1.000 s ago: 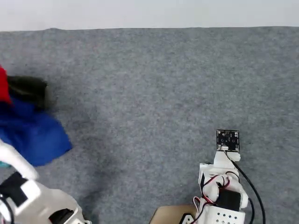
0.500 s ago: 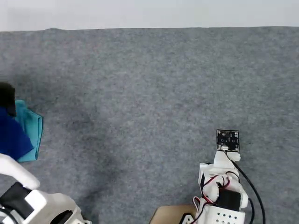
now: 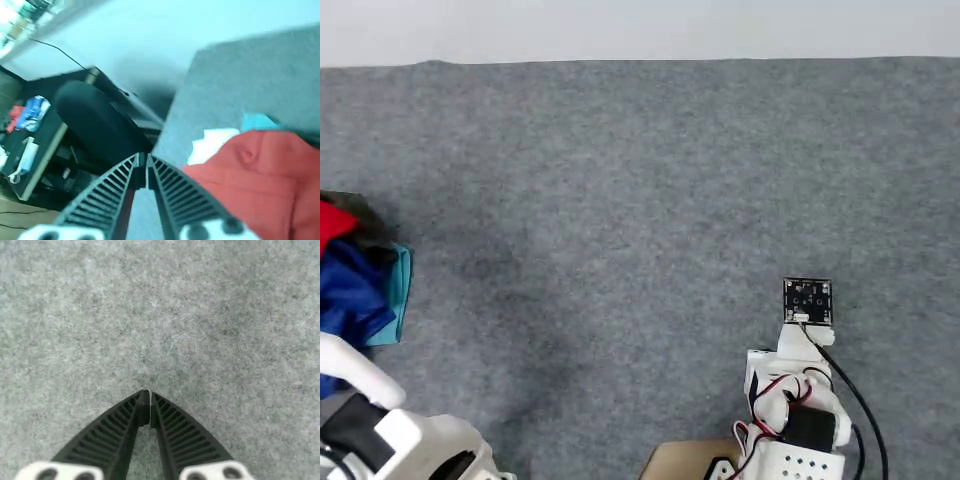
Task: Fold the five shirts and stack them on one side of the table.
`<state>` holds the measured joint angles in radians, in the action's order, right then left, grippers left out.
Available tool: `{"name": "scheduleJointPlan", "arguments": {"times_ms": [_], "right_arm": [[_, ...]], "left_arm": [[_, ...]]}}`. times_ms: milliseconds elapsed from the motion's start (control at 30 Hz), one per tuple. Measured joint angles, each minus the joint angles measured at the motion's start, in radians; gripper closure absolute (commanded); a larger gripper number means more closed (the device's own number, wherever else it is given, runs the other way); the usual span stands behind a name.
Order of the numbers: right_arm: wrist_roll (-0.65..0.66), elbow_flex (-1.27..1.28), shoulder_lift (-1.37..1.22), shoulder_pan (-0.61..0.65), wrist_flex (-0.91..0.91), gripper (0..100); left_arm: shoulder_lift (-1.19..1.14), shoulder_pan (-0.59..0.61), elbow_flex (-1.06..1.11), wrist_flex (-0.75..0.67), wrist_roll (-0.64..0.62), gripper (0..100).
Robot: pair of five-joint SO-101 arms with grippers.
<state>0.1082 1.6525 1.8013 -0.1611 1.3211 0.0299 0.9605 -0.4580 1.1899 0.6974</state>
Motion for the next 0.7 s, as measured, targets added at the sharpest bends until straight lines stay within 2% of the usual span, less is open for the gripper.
{"name": "scheduleJointPlan", "arguments": {"times_ms": [167,233,433,700], "right_arm": [[0.000,0.000,0.000,0.000,0.000,99.0],[0.000,0.000,0.000,0.000,0.000,99.0],[0.000,0.000,0.000,0.000,0.000,99.0],[0.000,0.000,0.000,0.000,0.000,99.0]], "left_arm": [[0.000,0.000,0.164,0.054,0.186,76],[0.000,0.000,0.232,0.058,0.216,73],[0.000,-0.015,0.382,0.038,0.242,79],[0.000,-0.020,0.569,-0.192,0.249,91]]}}
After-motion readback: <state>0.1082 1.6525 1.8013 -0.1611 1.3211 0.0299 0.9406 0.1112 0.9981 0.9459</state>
